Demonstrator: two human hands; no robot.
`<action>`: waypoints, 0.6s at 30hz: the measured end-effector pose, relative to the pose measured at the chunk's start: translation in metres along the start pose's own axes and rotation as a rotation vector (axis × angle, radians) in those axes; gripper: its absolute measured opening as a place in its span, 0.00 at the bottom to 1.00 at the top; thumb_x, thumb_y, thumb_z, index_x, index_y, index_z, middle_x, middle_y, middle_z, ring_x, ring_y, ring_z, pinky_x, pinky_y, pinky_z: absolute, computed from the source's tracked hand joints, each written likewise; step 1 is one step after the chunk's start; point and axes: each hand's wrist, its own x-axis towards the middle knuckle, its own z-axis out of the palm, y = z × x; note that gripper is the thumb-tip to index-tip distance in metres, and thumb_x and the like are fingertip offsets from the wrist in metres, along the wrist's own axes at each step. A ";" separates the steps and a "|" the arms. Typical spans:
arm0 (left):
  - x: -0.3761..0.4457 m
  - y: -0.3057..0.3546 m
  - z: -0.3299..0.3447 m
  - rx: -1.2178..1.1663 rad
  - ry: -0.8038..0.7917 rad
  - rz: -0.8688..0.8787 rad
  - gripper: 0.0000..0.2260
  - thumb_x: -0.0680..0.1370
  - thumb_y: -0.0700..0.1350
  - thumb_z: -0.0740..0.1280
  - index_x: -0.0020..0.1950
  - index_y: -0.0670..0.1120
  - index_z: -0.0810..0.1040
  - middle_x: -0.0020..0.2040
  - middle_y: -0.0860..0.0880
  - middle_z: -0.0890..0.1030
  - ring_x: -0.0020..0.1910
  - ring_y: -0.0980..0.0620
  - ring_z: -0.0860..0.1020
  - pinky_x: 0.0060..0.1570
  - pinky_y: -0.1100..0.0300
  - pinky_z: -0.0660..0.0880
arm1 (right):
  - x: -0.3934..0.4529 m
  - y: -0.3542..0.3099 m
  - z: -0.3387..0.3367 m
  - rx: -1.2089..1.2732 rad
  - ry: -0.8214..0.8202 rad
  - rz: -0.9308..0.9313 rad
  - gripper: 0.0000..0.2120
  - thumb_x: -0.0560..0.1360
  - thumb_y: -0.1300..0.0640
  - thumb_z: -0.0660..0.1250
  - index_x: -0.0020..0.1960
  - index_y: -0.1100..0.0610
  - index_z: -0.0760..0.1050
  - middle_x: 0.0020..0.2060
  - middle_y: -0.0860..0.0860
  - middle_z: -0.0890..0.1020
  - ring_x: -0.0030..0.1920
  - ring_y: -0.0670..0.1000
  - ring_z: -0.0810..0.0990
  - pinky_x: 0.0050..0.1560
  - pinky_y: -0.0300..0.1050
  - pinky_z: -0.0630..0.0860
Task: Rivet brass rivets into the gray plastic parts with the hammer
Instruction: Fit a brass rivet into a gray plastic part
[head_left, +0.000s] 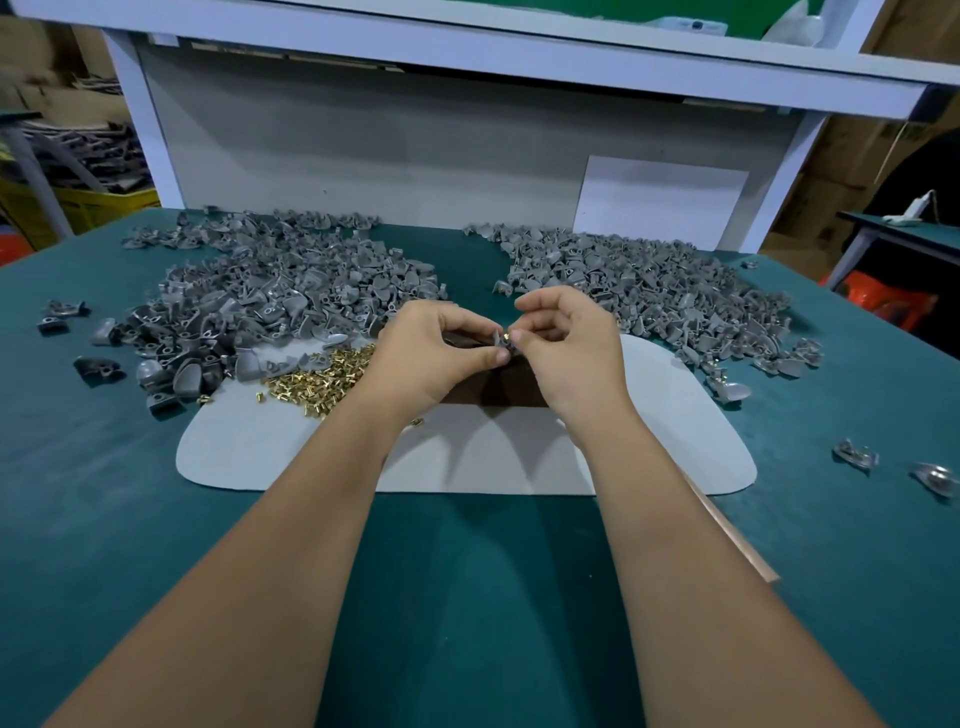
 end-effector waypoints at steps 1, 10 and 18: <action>0.000 0.000 0.000 -0.006 0.001 0.005 0.08 0.68 0.37 0.78 0.45 0.46 0.85 0.37 0.58 0.82 0.37 0.68 0.80 0.39 0.76 0.71 | 0.000 0.000 0.000 -0.002 -0.005 -0.001 0.12 0.72 0.71 0.67 0.48 0.56 0.75 0.35 0.50 0.79 0.33 0.40 0.75 0.38 0.28 0.72; -0.001 -0.002 0.000 -0.033 0.000 0.009 0.07 0.69 0.38 0.78 0.42 0.47 0.84 0.35 0.57 0.83 0.36 0.67 0.80 0.39 0.74 0.72 | 0.001 0.002 0.001 -0.110 -0.058 -0.067 0.14 0.73 0.72 0.64 0.50 0.55 0.73 0.34 0.48 0.77 0.35 0.45 0.72 0.37 0.29 0.68; -0.003 -0.002 0.001 -0.114 0.025 -0.007 0.10 0.69 0.34 0.76 0.41 0.48 0.84 0.34 0.58 0.84 0.35 0.65 0.80 0.39 0.72 0.75 | 0.000 0.004 0.005 -0.148 -0.063 -0.111 0.16 0.73 0.71 0.64 0.52 0.54 0.69 0.34 0.47 0.77 0.36 0.46 0.72 0.41 0.33 0.69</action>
